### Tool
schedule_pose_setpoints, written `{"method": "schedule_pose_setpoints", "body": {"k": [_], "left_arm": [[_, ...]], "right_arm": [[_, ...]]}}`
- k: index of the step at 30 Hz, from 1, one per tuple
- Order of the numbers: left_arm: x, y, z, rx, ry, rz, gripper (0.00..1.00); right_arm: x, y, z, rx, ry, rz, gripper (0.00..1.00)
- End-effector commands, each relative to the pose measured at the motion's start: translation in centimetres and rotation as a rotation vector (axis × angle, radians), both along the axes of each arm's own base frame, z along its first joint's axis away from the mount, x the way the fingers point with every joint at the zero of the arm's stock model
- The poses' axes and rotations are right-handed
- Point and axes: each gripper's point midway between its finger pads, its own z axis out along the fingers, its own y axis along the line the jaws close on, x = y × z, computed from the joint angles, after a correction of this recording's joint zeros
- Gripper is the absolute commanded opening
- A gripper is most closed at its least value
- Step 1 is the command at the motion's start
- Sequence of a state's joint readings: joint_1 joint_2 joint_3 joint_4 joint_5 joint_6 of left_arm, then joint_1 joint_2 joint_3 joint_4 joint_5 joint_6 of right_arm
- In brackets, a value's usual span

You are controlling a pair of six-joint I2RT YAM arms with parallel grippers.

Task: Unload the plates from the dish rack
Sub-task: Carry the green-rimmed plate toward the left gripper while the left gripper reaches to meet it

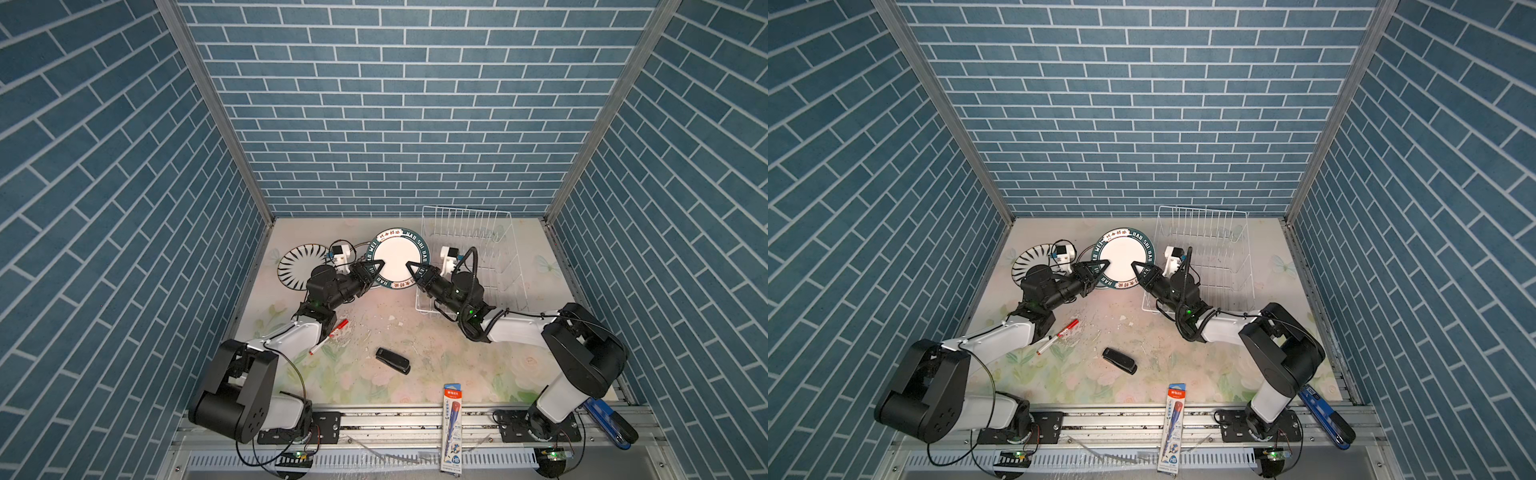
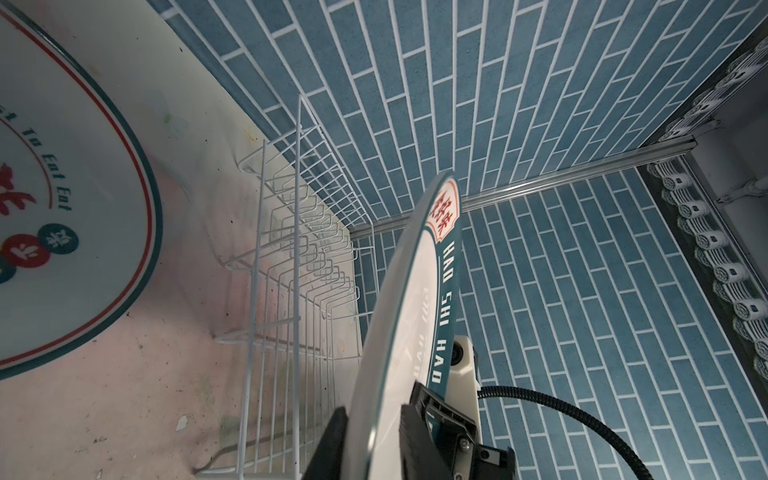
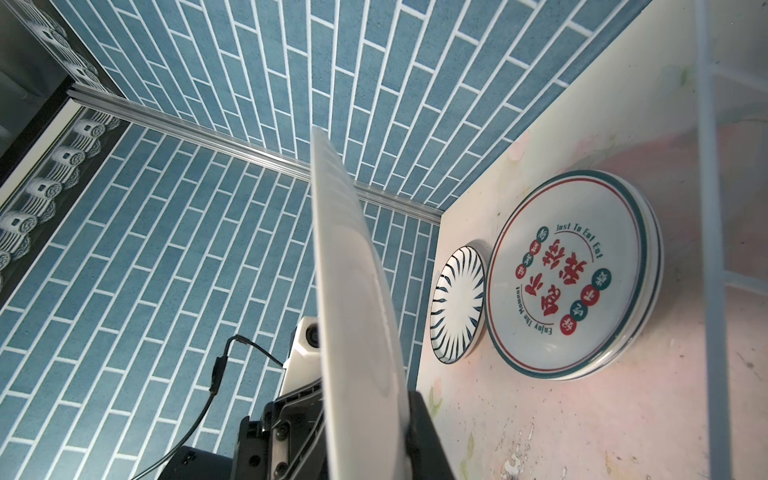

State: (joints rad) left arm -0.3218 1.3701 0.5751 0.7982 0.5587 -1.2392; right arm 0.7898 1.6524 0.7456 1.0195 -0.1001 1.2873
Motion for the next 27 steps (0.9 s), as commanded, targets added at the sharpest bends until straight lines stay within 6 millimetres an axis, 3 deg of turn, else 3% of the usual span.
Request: {"method": "schedule_pose_setpoints", "body": {"k": [1, 11, 21, 27], "left_arm": [[-0.3, -0.4, 0.2, 0.002, -0.028, -0.019, 0.19], [-0.3, -0.4, 0.0, 0.006, -0.022, -0.021, 0.12], [-0.3, -0.4, 0.1, 0.005, -0.024, -0.018, 0.05], [-0.2, -0.4, 0.1, 0.009, -0.026, -0.017, 0.01]], "right_arm": [[0.0, 0.6, 2.6, 0.074, -0.041, 0.021, 0.0], [-0.1, 0.7, 2.8, 0.087, -0.053, 0.03, 0.04], [-0.4, 0.8, 3.5, 0.13, -0.1, 0.052, 0.33], [-0.5, 0.9, 3.7, 0.141, -0.112, 0.058, 0.45]]}}
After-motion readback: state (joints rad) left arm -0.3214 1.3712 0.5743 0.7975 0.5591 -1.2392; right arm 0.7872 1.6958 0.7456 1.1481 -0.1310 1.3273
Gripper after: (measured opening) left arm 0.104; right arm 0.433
